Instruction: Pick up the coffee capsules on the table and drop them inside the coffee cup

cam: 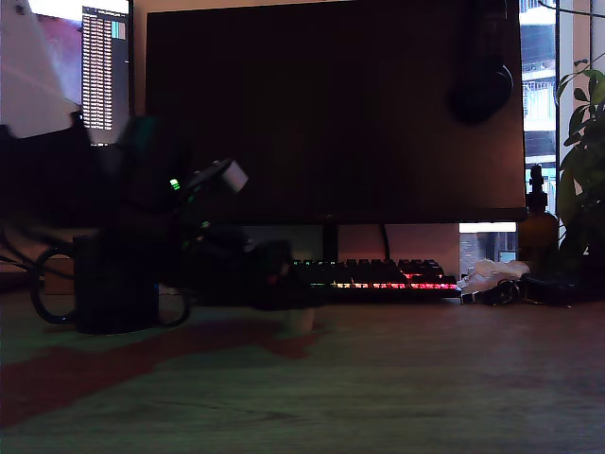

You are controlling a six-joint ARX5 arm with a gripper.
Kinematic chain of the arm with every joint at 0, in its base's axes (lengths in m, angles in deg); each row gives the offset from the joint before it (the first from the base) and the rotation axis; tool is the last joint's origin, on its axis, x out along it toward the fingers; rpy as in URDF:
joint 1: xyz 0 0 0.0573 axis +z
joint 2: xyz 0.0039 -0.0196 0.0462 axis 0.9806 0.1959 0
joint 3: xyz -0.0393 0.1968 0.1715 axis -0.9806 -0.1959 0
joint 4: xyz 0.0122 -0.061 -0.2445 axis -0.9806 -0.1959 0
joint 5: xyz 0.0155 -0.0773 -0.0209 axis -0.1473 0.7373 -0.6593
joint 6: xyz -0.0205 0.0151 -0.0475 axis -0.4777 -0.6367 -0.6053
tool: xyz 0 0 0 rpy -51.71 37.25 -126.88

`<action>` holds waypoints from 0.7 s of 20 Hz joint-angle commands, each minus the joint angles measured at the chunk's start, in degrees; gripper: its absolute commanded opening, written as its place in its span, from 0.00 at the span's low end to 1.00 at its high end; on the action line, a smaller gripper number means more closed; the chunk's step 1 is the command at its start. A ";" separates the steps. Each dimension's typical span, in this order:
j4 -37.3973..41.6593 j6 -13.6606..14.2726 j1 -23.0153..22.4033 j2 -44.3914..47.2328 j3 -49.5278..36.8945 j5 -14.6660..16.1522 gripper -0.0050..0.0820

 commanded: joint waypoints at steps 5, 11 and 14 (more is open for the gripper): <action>-1.90 0.50 -0.24 3.89 1.81 0.35 0.69; -2.49 1.75 -0.24 3.91 1.81 0.26 0.69; -2.93 1.75 -0.24 3.91 1.84 -0.04 0.67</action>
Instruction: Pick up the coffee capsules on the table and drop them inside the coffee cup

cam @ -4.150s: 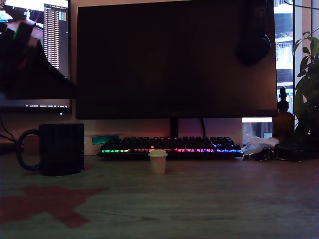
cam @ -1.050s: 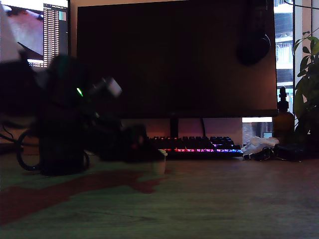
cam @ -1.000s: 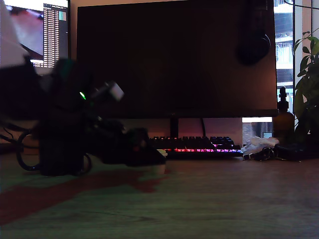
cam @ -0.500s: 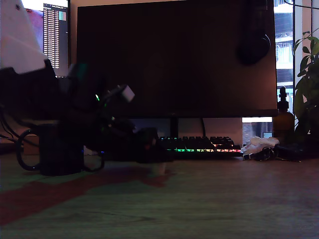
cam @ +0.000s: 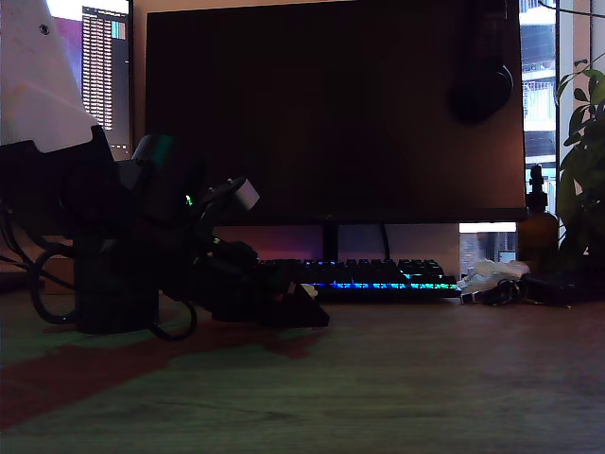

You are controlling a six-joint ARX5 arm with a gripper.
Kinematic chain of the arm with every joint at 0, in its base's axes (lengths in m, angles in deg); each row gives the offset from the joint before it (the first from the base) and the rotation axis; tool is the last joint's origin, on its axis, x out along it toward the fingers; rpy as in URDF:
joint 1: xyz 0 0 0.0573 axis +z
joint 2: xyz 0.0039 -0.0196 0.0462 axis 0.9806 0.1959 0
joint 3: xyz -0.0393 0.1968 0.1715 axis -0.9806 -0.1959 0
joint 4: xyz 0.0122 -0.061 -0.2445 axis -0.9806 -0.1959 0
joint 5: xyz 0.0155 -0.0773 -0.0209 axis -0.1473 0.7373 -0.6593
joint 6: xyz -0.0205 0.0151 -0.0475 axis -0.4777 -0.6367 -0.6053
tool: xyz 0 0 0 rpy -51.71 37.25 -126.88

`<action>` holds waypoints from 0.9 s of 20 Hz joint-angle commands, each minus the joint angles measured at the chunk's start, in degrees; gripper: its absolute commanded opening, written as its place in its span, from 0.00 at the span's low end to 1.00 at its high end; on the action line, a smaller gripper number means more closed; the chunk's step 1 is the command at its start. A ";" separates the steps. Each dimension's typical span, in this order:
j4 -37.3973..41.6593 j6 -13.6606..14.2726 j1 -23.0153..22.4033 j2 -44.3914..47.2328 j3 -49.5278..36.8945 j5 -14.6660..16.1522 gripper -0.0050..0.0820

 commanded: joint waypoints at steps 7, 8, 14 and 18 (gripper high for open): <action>-0.07 0.26 -0.17 1.27 0.09 -0.13 0.26; -0.07 0.26 -0.17 1.27 0.09 -0.13 0.26; 0.02 0.24 -0.17 1.20 0.11 -0.11 0.25; 0.02 0.24 -0.17 0.48 0.11 -0.11 0.21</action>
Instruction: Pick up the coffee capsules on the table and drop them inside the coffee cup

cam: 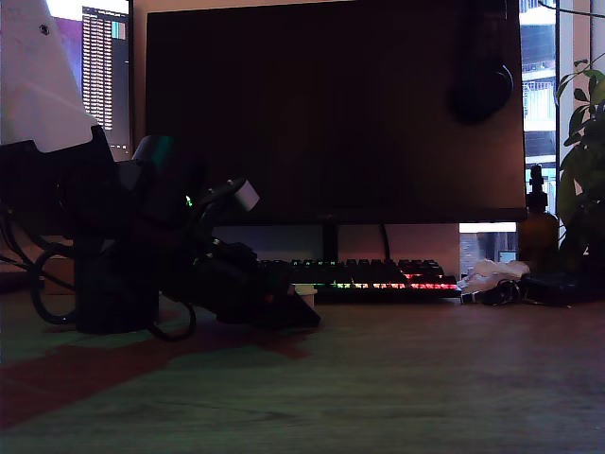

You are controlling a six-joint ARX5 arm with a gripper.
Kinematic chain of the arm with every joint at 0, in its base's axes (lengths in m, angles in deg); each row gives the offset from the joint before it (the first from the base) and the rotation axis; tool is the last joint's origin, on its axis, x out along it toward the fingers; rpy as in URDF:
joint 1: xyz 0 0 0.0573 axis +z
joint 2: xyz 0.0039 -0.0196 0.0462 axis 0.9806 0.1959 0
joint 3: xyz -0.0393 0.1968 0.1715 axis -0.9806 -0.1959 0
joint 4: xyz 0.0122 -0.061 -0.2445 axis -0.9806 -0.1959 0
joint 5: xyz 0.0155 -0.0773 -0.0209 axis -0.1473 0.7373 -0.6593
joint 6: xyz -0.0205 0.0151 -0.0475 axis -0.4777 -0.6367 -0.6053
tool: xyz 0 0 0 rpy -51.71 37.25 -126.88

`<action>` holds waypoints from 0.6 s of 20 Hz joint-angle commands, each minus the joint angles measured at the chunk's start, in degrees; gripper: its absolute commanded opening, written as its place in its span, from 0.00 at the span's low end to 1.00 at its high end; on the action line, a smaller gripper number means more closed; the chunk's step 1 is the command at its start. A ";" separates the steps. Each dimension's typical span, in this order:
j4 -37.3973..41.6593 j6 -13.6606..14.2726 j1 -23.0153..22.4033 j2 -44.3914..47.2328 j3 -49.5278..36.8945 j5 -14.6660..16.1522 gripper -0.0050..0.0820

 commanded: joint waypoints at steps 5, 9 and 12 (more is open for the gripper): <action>-2.75 0.20 -0.17 -3.32 0.11 0.07 0.21; -9.46 0.26 -0.17 -9.14 0.11 0.02 0.21; -14.84 0.24 0.35 -13.90 0.11 0.04 0.21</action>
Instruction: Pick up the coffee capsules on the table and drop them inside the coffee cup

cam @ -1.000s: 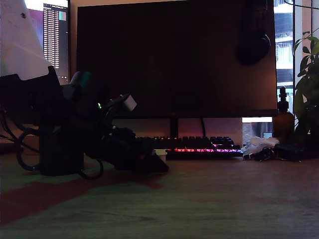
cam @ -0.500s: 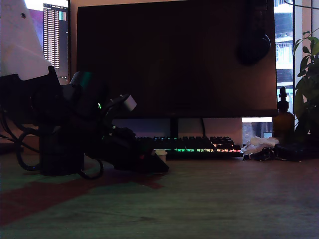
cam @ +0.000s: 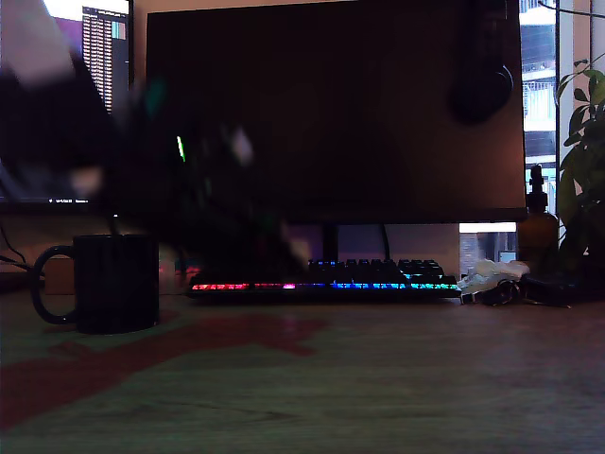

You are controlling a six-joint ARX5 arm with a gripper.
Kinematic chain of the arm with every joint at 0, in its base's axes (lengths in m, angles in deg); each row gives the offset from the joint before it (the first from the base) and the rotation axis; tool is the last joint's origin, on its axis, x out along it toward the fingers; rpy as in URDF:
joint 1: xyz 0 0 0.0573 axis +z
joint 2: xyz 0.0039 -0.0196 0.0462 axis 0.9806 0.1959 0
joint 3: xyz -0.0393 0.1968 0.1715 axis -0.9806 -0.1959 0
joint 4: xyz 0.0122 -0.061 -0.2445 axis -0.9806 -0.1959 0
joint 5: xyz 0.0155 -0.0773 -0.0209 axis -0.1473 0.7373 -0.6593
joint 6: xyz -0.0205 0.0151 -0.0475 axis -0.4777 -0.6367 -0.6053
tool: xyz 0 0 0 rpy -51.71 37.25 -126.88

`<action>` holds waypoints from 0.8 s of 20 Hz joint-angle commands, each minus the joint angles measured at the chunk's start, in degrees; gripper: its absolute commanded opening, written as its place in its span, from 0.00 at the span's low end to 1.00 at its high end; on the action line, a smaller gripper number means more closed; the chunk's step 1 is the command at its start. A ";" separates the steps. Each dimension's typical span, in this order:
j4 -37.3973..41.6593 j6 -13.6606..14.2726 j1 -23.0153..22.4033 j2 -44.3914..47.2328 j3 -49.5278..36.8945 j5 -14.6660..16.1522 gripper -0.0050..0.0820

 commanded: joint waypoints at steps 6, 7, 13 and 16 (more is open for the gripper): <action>-11.04 0.66 2.75 -11.13 0.04 0.04 0.21; -12.17 1.36 3.39 -12.57 0.04 0.02 0.21; -18.71 1.33 8.87 -18.95 0.04 0.04 0.21; -20.57 1.36 11.76 -20.79 0.04 0.02 0.21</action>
